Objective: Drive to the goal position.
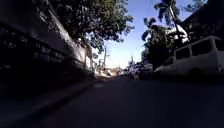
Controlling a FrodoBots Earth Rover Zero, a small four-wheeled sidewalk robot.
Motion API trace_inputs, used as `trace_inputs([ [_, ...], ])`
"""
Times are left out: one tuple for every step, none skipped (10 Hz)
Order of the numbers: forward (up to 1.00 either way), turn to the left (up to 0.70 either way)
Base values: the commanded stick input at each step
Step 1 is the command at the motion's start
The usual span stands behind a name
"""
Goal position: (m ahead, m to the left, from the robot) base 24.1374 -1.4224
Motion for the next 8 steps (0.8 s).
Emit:
trace_inputs([
  [0.84,0.00],
  [0.84,0.00],
  [0.85,0.00],
  [0.85,0.00],
  [0.85,0.00],
  [0.85,0.00],
  [0.85,0.00],
  [0.85,0.00],
])
